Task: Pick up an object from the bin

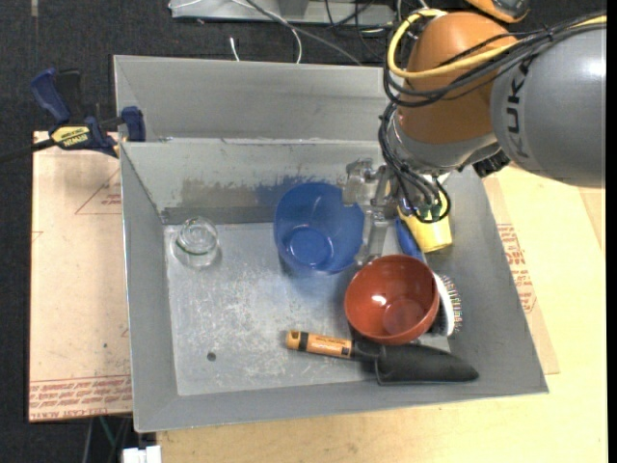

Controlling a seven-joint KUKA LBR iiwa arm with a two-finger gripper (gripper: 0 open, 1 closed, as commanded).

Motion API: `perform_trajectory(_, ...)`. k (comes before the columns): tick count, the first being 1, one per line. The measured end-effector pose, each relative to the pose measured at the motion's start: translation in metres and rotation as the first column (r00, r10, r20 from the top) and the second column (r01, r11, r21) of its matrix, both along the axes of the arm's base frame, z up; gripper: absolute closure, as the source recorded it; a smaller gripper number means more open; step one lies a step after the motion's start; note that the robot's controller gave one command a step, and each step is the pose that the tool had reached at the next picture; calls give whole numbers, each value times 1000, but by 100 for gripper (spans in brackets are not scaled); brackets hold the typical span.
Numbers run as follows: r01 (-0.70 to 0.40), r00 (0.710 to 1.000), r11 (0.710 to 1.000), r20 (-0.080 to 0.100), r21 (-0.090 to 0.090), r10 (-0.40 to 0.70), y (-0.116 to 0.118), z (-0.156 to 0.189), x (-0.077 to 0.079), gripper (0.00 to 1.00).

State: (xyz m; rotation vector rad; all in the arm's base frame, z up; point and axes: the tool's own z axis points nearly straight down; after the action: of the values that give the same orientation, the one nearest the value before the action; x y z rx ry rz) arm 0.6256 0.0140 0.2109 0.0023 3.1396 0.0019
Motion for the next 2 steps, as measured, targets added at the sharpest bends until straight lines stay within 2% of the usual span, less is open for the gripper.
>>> perform_trajectory(1, 0, 1000, 1000, 0, 0, 0, 0, 0, 0, 0)
perform_trajectory(2, -219, 976, 976, 0, 1, 219, -1, -70, -4, 0)
